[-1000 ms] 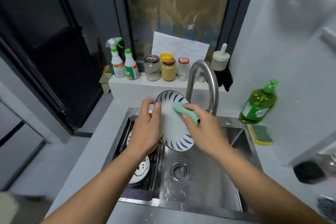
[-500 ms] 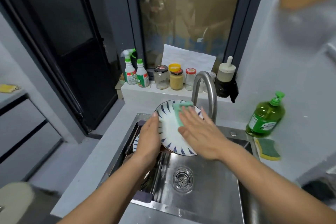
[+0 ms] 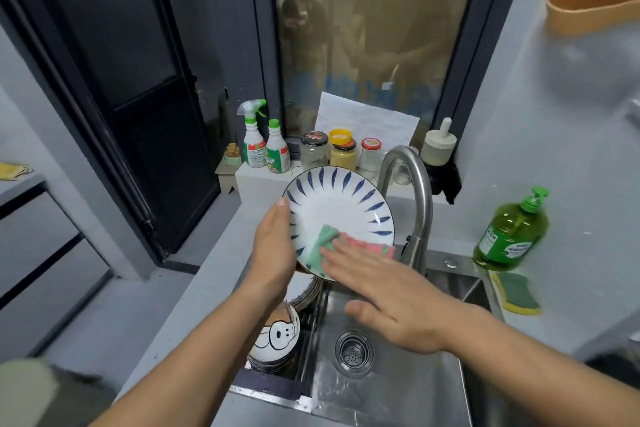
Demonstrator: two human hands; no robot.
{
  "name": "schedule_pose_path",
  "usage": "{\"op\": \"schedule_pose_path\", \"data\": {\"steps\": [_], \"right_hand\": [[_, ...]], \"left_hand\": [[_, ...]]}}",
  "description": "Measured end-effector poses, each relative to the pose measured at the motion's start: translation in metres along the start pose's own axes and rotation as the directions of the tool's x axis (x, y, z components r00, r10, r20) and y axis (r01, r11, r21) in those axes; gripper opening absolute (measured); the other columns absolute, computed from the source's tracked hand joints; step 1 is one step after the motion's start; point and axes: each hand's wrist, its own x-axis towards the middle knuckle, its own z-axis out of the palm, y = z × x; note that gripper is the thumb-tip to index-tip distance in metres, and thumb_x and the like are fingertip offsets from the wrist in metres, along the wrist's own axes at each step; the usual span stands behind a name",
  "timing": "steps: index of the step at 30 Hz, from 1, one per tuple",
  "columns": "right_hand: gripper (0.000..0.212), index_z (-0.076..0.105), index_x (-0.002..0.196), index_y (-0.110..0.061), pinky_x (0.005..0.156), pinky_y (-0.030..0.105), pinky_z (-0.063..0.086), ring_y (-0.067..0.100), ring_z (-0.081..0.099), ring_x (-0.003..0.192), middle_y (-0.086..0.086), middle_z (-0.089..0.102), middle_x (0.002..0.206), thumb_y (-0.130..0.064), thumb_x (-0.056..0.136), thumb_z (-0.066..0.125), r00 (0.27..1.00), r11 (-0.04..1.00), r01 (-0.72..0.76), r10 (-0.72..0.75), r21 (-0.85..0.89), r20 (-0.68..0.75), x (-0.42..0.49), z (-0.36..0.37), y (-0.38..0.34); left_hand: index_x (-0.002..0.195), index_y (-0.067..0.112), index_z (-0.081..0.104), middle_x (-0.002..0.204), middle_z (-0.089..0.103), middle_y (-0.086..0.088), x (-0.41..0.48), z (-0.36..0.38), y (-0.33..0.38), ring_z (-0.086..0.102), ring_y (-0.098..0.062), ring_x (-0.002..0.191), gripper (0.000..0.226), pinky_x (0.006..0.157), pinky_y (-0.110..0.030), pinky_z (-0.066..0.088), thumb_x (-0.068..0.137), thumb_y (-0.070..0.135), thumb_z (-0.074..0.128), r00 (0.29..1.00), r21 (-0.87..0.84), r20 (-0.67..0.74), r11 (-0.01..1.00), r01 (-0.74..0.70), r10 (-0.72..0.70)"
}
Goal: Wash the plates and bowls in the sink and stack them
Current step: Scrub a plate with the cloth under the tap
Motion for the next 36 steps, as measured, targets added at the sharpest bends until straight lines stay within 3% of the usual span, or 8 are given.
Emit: {"op": "schedule_pose_path", "data": {"steps": [3, 9, 16, 21, 25, 29, 33, 36], "right_hand": [[0.084, -0.001, 0.159, -0.024, 0.127, 0.037, 0.0, 0.004, -0.018, 0.151, -0.006, -0.008, 0.167, -0.072, 0.091, -0.009, 0.989, 0.981, -0.145, 0.139, -0.131, -0.055, -0.011, -0.006, 0.025], [0.092, -0.015, 0.155, -0.027, 0.124, 0.034, -0.011, 0.003, -0.029, 0.147, -0.009, -0.024, 0.163, -0.082, 0.081, -0.016, 0.955, 0.958, -0.268, 0.278, 0.1, -0.099, 0.021, 0.0, 0.016], [0.085, -0.001, 0.158, -0.027, 0.125, 0.029, -0.005, -0.004, -0.02, 0.148, -0.011, -0.006, 0.166, -0.075, 0.088, -0.01, 0.976, 0.976, -0.204, 0.198, -0.069, -0.091, 0.001, -0.009, 0.027], [0.092, 0.015, 0.155, -0.031, 0.125, 0.023, -0.001, -0.012, -0.005, 0.147, -0.018, 0.008, 0.163, -0.084, 0.083, -0.007, 0.981, 0.922, -0.169, 0.19, 0.349, -0.026, -0.005, 0.013, -0.025], [0.096, 0.027, 0.155, -0.027, 0.124, 0.023, 0.002, -0.007, 0.005, 0.15, -0.015, 0.016, 0.165, -0.086, 0.083, 0.004, 0.987, 0.77, -0.099, 0.158, 0.631, -0.038, 0.017, 0.014, -0.045], [0.099, 0.01, 0.158, -0.03, 0.123, 0.025, -0.008, -0.002, -0.013, 0.15, -0.014, -0.004, 0.166, -0.084, 0.079, -0.013, 0.983, 0.928, -0.139, 0.172, 0.347, -0.065, 0.041, -0.012, -0.019], [0.104, -0.004, 0.159, -0.022, 0.124, 0.028, -0.01, 0.006, -0.018, 0.151, -0.011, -0.016, 0.163, -0.079, 0.074, -0.027, 0.971, 0.973, -0.224, 0.218, -0.06, -0.094, 0.037, -0.032, 0.013], [0.093, -0.008, 0.158, -0.021, 0.125, 0.031, -0.007, 0.009, -0.019, 0.151, -0.009, -0.018, 0.163, -0.074, 0.082, -0.017, 0.929, 0.934, -0.352, 0.342, -0.056, -0.141, 0.028, -0.025, 0.011]], "left_hand": [[0.103, 0.018, 0.069, 0.091, 0.077, 0.015, -0.004, 0.003, 0.0, 0.069, 0.002, 0.088, 0.039, 0.076, -0.015, 0.053, 0.112, 0.031, 0.033, 0.999, 0.079, 0.025, 0.996, -0.038, 0.036], [0.1, 0.005, 0.061, 0.104, 0.069, -0.017, -0.015, 0.003, -0.004, 0.064, -0.018, 0.09, 0.042, 0.092, -0.051, 0.053, 0.11, 0.036, 0.034, 0.992, 0.123, 0.1, 0.988, -0.092, 0.08], [0.101, 0.002, 0.06, 0.097, 0.069, -0.007, -0.014, -0.004, 0.0, 0.062, -0.006, 0.087, 0.039, 0.08, -0.02, 0.051, 0.112, 0.027, 0.032, 0.997, 0.055, 0.017, 0.996, -0.071, 0.07], [0.098, 0.009, 0.061, 0.095, 0.068, 0.005, -0.015, -0.005, -0.008, 0.062, -0.004, 0.088, 0.041, 0.089, -0.03, 0.052, 0.111, 0.035, 0.032, 0.998, 0.038, -0.043, 0.998, -0.041, 0.042], [0.114, 0.007, 0.066, 0.11, 0.074, -0.011, -0.021, 0.002, -0.014, 0.07, -0.02, 0.105, 0.061, 0.106, -0.049, 0.051, 0.105, 0.06, 0.036, 0.996, -0.089, 0.006, 0.992, 0.09, -0.09], [0.133, 0.02, 0.065, 0.132, 0.069, -0.001, -0.029, 0.005, -0.018, 0.062, -0.015, 0.128, 0.067, 0.117, -0.046, 0.041, 0.094, 0.068, 0.038, 0.992, -0.066, 0.085, 0.993, 0.094, -0.088], [0.104, 0.022, 0.069, 0.11, 0.075, -0.001, -0.031, 0.004, -0.011, 0.069, -0.022, 0.113, 0.037, 0.108, -0.057, 0.048, 0.11, 0.035, 0.034, 0.997, -0.064, 0.033, 0.995, 0.07, -0.068], [0.095, 0.027, 0.067, 0.107, 0.073, -0.007, -0.03, 0.004, -0.005, 0.069, -0.032, 0.11, 0.039, 0.099, -0.063, 0.051, 0.105, 0.042, 0.033, 0.999, -0.016, 0.039, 1.0, 0.015, -0.015]]}}
